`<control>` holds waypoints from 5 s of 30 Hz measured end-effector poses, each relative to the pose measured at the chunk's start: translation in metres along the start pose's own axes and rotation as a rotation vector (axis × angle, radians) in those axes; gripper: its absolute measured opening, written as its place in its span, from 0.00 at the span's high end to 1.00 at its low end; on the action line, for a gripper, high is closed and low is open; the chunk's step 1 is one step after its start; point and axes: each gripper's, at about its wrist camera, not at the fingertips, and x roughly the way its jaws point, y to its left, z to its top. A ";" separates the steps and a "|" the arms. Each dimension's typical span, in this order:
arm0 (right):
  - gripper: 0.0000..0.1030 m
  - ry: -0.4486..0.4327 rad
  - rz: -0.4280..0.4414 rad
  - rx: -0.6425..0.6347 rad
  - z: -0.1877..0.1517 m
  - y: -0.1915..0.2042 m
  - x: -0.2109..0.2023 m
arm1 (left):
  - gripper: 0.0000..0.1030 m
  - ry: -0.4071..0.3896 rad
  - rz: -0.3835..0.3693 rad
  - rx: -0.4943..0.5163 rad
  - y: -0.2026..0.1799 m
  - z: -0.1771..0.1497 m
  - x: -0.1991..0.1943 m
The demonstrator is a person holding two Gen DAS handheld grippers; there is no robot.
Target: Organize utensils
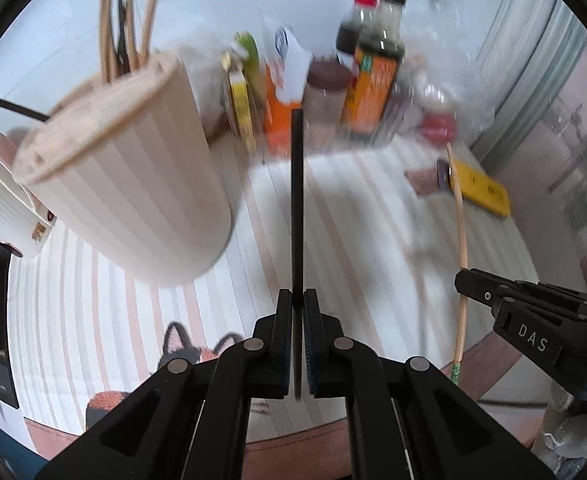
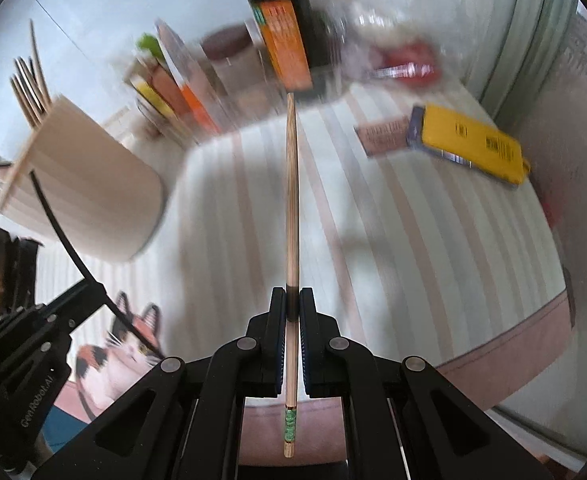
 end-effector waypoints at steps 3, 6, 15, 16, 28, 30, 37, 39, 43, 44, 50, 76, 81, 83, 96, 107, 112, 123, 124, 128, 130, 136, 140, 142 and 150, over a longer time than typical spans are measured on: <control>0.93 -0.040 0.005 -0.008 0.017 0.012 -0.006 | 0.97 -0.030 0.001 -0.007 0.005 0.010 -0.006; 0.93 -0.067 -0.002 -0.019 0.028 0.018 -0.016 | 0.98 -0.054 0.002 -0.013 0.006 0.022 -0.008; 0.93 -0.143 0.032 -0.010 0.061 0.023 -0.035 | 0.98 -0.127 -0.005 0.024 0.000 0.053 -0.036; 0.93 -0.153 0.043 -0.004 0.065 0.022 -0.039 | 0.98 -0.135 -0.008 0.022 -0.001 0.056 -0.041; 0.94 -0.281 0.151 0.032 0.116 0.036 -0.090 | 0.98 -0.293 -0.007 0.008 0.009 0.110 -0.127; 0.94 -0.294 0.169 0.027 0.126 0.044 -0.095 | 0.98 -0.317 0.009 0.000 0.012 0.119 -0.140; 0.94 -0.337 0.215 -0.008 0.152 0.075 -0.109 | 0.98 -0.380 0.062 -0.034 0.026 0.140 -0.174; 0.94 -0.346 0.226 -0.021 0.156 0.084 -0.112 | 0.97 -0.387 0.076 -0.049 0.033 0.143 -0.181; 0.94 -0.362 0.257 -0.052 0.167 0.109 -0.116 | 0.97 -0.395 0.108 -0.088 0.051 0.146 -0.187; 0.94 -0.364 0.262 -0.054 0.168 0.112 -0.115 | 0.97 -0.395 0.121 -0.103 0.058 0.146 -0.188; 0.94 -0.379 0.318 -0.067 0.181 0.146 -0.105 | 0.97 -0.378 0.156 -0.195 0.095 0.142 -0.183; 0.93 -0.630 0.372 -0.073 0.163 0.238 -0.027 | 0.93 -0.210 0.165 -0.376 0.179 0.146 -0.111; 0.65 -0.607 0.384 -0.113 0.157 0.232 -0.030 | 0.87 -0.198 0.157 -0.427 0.186 0.142 -0.119; 0.56 -0.595 0.402 -0.124 0.156 0.228 -0.036 | 0.51 -0.226 0.169 -0.436 0.186 0.139 -0.128; 0.04 -0.507 0.220 -0.244 0.122 0.199 -0.080 | 0.00 -0.365 0.355 -0.370 0.166 0.098 -0.173; 0.02 -0.494 0.076 -0.358 0.060 0.194 -0.100 | 0.00 -0.338 0.405 -0.375 0.162 0.030 -0.170; 0.02 -0.526 0.050 -0.338 0.029 0.186 -0.132 | 0.00 -0.367 0.399 -0.359 0.157 -0.001 -0.191; 0.02 -0.635 -0.032 -0.307 -0.067 0.184 -0.224 | 0.00 -0.440 0.336 -0.267 0.140 -0.070 -0.258; 0.00 -0.645 -0.038 -0.299 -0.078 0.183 -0.233 | 0.00 -0.452 0.331 -0.255 0.137 -0.079 -0.267; 0.00 -0.676 -0.066 -0.272 -0.113 0.181 -0.262 | 0.00 -0.470 0.311 -0.227 0.134 -0.100 -0.289; 0.00 -0.684 -0.074 -0.261 -0.129 0.180 -0.277 | 0.00 -0.476 0.295 -0.215 0.131 -0.111 -0.299; 0.00 -0.708 -0.084 -0.257 -0.160 0.181 -0.307 | 0.00 -0.481 0.282 -0.200 0.125 -0.127 -0.318; 0.00 -0.695 -0.078 -0.260 -0.165 0.182 -0.316 | 0.00 -0.472 0.272 -0.209 0.123 -0.130 -0.322; 0.00 -0.695 -0.080 -0.256 -0.164 0.181 -0.317 | 0.00 -0.465 0.269 -0.214 0.124 -0.130 -0.321; 0.00 -0.686 -0.077 -0.270 -0.153 0.178 -0.319 | 0.00 -0.464 0.278 -0.227 0.121 -0.131 -0.322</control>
